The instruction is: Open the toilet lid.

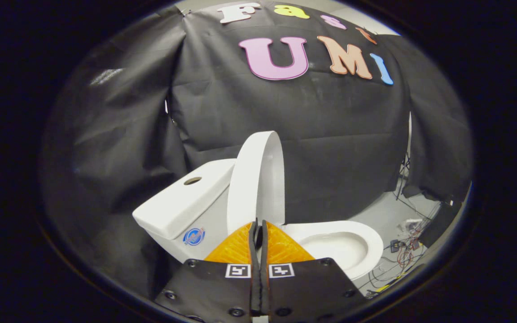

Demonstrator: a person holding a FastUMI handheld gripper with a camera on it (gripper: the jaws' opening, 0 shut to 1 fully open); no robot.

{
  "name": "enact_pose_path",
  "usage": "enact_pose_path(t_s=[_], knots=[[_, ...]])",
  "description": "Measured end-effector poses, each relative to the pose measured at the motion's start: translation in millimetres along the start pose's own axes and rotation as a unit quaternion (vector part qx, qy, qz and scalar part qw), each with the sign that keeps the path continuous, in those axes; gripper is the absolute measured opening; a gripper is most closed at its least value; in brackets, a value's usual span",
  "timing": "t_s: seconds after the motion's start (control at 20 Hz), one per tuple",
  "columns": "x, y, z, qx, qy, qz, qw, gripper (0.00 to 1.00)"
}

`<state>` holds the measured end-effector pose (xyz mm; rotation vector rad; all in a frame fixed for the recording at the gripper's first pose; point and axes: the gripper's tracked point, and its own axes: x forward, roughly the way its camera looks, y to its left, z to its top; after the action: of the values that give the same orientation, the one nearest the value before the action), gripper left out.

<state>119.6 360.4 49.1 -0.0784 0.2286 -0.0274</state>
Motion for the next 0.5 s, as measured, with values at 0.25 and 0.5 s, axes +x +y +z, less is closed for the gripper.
enact_pose_path(t_s=[0.25, 0.5], knots=[[4, 18, 2, 0.001, -0.006, 0.022, 1.0, 0.0], [8, 31, 2, -0.01, -0.012, 0.022, 1.0, 0.0]])
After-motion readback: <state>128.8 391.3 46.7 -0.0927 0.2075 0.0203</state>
